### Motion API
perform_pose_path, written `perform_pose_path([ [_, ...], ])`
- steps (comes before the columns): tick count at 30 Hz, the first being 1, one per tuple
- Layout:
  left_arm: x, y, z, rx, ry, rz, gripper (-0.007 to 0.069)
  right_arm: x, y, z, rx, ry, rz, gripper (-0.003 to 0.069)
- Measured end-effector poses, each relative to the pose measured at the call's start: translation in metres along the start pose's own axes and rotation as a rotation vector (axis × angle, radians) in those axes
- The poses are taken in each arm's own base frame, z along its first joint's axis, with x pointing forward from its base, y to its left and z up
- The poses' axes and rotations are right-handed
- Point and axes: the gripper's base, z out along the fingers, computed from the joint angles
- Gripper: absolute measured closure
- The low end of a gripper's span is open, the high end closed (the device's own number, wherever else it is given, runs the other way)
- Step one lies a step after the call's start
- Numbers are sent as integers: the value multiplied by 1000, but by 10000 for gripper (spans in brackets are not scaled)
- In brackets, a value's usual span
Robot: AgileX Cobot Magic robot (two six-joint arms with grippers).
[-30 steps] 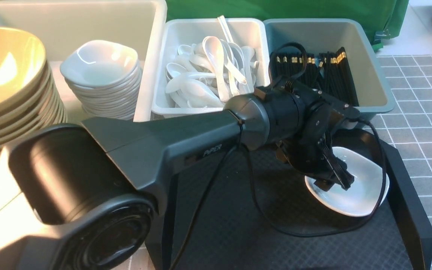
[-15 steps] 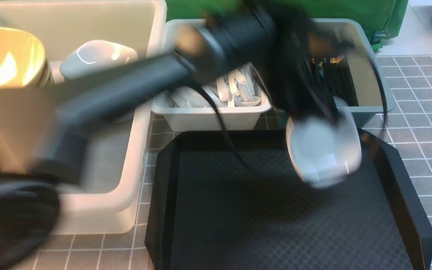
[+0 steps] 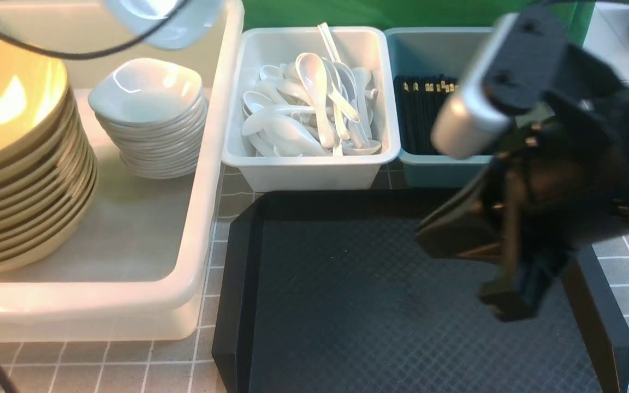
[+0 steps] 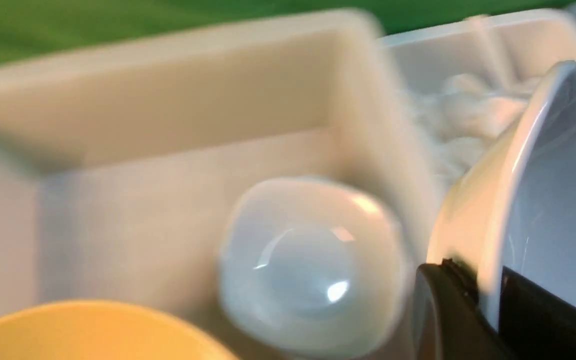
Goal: On grey table put chopsticks spoon bowls plates into blue grey white boxes.
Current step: 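Place the white bowl into the white bin with the other dishes with the left gripper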
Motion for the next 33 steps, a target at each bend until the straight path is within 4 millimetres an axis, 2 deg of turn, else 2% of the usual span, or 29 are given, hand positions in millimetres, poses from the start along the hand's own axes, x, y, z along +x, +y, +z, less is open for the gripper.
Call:
perform_pose_path([
  [2,4,19,19,-25,39,-13,622,0,-1,7,-11,33,-3,615],
  [4,5,26,30,-33,57,-13,622,1,-2,10,-17,50,-8,614],
  [6,9,34,54,-39,83,-6,622,2,-2,13,-24,66,-10,614],
  [10,15,36,91,-20,122,-18,622,2,-2,15,-26,71,-9,614],
  [11,16,36,93,-19,124,-17,622,2,-2,15,-26,71,-9,614],
  [14,23,37,117,-12,160,-18,617,2,-3,15,-19,78,-17,614],
  [17,26,38,129,-13,173,-11,602,3,-4,15,-4,84,-29,614],
  [20,30,39,138,-18,193,-9,552,4,-6,14,14,94,-43,613],
  [24,31,41,141,-34,200,5,449,4,-7,14,22,97,-49,613],
  [25,31,42,141,-47,201,17,357,4,-7,14,23,98,-50,613],
  [29,30,43,139,-57,196,25,184,4,-7,14,28,99,-54,613],
  [31,29,43,136,-58,193,25,111,4,-8,14,30,99,-55,613],
  [33,24,39,119,-56,181,32,52,4,-8,14,35,101,-59,613],
])
